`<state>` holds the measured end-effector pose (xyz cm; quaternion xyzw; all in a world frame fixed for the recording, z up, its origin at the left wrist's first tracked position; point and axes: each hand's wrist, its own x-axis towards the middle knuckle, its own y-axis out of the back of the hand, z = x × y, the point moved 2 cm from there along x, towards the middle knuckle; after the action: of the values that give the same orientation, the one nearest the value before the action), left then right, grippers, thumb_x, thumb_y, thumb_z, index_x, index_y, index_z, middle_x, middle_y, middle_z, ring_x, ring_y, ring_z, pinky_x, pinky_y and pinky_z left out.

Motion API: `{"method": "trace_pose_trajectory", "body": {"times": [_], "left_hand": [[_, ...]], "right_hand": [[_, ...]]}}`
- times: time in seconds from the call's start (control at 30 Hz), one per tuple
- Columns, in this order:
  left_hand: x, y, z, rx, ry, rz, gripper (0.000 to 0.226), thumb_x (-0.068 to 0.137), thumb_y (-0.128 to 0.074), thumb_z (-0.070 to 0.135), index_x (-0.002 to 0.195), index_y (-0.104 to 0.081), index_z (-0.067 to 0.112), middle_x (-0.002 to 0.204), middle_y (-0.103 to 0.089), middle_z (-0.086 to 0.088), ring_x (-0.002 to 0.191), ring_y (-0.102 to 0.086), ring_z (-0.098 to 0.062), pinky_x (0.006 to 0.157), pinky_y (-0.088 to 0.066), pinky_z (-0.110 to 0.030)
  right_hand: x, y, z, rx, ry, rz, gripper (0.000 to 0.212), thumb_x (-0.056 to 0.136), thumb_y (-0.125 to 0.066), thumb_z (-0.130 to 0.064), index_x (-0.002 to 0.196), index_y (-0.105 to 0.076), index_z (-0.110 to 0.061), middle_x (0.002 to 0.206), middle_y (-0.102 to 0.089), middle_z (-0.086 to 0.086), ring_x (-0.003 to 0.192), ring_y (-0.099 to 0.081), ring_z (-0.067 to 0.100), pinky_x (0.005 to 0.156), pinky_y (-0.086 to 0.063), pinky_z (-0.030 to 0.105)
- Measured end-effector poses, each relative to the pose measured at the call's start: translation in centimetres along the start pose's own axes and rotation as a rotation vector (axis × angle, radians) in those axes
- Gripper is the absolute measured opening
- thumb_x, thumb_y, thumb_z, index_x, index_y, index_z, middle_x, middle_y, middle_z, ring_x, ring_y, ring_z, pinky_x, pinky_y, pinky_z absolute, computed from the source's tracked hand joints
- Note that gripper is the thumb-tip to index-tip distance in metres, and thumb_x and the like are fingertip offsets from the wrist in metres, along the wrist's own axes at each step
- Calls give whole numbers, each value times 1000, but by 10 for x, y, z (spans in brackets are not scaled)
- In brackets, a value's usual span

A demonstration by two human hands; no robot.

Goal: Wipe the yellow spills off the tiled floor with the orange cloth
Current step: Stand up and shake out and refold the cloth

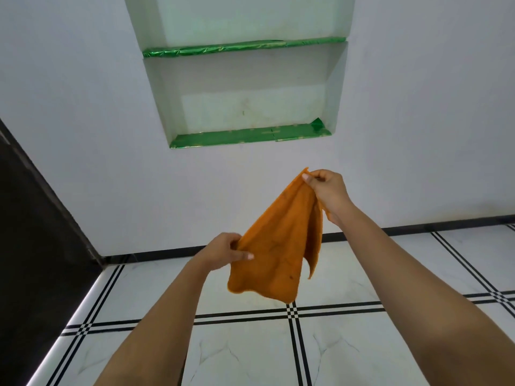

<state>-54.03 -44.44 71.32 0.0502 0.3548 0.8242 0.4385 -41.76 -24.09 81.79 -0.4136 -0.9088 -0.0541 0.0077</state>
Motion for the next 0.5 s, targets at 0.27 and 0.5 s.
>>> {"method": "trace_pose_trajectory", "body": {"times": [0.27, 0.5], "left_hand": [[-10, -1, -16, -77, 93, 109, 17, 89, -60, 34, 95, -61, 18, 107, -60, -3, 101, -56, -23, 84, -48, -37], [-3, 1, 3, -445, 193, 213, 27, 91, -59, 28, 112, -52, 13, 107, -62, -15, 90, -63, -27, 75, -57, -38]], "right_hand": [[2, 10, 15, -4, 0, 95, 23, 94, -53, -25, 111, -59, -10, 99, -54, -1, 93, -50, 15, 82, -42, 27], [-2, 2, 23, -143, 58, 44, 14, 90, -59, -26, 90, -63, -12, 83, -60, -2, 86, -58, 19, 79, -48, 31]]}}
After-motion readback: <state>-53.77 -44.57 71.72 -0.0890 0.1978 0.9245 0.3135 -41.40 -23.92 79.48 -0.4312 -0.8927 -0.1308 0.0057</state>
